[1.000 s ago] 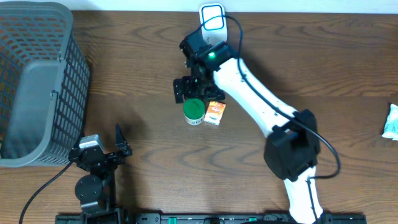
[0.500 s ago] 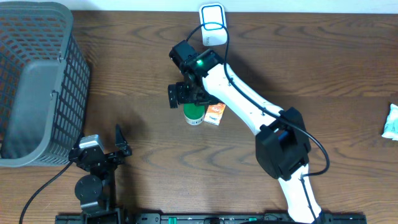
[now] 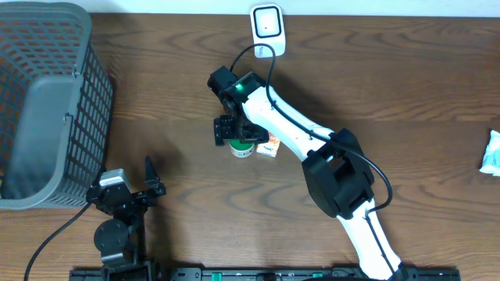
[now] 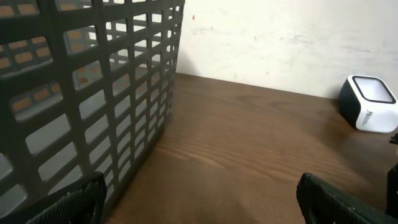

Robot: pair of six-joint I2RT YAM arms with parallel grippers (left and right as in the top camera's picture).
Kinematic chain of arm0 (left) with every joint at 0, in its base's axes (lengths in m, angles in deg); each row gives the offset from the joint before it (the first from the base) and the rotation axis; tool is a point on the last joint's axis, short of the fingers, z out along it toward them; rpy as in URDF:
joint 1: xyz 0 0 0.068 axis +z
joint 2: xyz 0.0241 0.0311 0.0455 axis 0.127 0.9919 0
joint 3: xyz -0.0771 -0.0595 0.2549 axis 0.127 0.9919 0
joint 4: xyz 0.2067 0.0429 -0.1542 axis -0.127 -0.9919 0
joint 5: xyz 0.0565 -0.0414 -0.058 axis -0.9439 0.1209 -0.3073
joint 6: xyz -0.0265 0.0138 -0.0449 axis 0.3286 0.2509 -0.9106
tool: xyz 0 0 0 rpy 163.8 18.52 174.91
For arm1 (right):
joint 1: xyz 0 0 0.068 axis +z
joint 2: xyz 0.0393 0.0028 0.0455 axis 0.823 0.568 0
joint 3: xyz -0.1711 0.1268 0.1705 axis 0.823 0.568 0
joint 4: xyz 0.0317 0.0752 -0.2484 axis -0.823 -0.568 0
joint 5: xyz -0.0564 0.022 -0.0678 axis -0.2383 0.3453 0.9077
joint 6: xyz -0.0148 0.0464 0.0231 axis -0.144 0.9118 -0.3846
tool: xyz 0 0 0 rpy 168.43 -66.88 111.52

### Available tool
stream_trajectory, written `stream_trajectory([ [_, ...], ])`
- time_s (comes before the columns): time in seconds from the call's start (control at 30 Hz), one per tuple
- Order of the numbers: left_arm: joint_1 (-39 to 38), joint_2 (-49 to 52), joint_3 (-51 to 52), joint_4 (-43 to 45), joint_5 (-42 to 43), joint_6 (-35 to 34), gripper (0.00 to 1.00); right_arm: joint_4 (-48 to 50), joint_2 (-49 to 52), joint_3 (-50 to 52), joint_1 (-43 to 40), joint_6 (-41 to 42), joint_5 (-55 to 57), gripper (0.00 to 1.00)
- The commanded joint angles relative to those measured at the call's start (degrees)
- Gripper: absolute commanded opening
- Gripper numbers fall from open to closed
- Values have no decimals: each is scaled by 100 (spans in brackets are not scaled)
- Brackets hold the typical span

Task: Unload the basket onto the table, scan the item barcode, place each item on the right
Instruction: 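Grasp the green-lidded jar with the right gripper and lift it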

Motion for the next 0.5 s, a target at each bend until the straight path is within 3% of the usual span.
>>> stream_trajectory([
  [0.0, -24, -37, 109, -166, 33, 35, 98, -28, 20, 17, 52, 61, 37, 86],
  [0.2, -24, -37, 109, -166, 31, 35, 98, 2, 20, 308, 52, 448, 157, 89],
  [0.33, -24, -37, 109, -164, 33, 35, 98, 9, 20, 507, 52, 492, 157, 99],
  [0.47, -24, -37, 109, -166, 33, 35, 98, 33, 20, 529, 50, 533, 157, 99],
])
